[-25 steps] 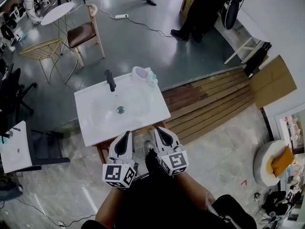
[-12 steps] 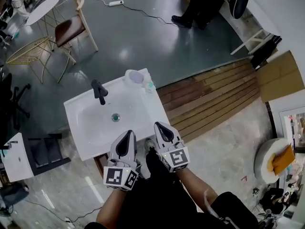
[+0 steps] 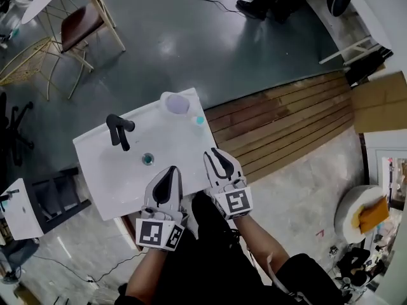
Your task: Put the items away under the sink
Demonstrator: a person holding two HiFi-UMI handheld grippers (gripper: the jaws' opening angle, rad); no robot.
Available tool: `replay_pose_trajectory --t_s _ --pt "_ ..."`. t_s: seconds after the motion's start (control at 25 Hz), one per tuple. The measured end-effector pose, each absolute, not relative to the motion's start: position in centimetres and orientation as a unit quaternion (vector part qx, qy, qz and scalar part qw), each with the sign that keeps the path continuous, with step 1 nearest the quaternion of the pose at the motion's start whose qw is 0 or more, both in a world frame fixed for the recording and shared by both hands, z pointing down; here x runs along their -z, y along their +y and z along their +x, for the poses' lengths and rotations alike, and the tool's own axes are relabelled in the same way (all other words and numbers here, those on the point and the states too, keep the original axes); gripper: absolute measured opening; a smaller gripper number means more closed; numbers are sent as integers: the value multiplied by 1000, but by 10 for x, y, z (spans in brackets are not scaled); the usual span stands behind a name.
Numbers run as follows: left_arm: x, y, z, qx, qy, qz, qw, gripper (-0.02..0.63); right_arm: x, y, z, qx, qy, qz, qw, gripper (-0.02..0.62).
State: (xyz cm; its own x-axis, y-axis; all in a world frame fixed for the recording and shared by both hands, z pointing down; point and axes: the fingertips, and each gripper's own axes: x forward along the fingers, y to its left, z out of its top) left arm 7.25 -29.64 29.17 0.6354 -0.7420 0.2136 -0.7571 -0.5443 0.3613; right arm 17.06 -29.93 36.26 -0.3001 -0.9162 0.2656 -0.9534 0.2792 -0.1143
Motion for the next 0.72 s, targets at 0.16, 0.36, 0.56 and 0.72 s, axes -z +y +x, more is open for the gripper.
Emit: replay_pose_trajectory --t_s 0.16,0.36,0.56,0.72 --pt "-307 -313 85 -25 -430 874 224 6 -381 -328 180 -138 -792 591 67 106" --pt "-323 -327 92 -31 -437 869 232 6 -412 -349 185 -97 -805 578 91 140" --pt "-342 -332 95 -42 -440 864 240 6 -430 -369 186 -76 -813 571 86 158" --pt "-353 -334 94 -48 -446 859 245 6 -443 -381 182 -59 -820 561 95 160"
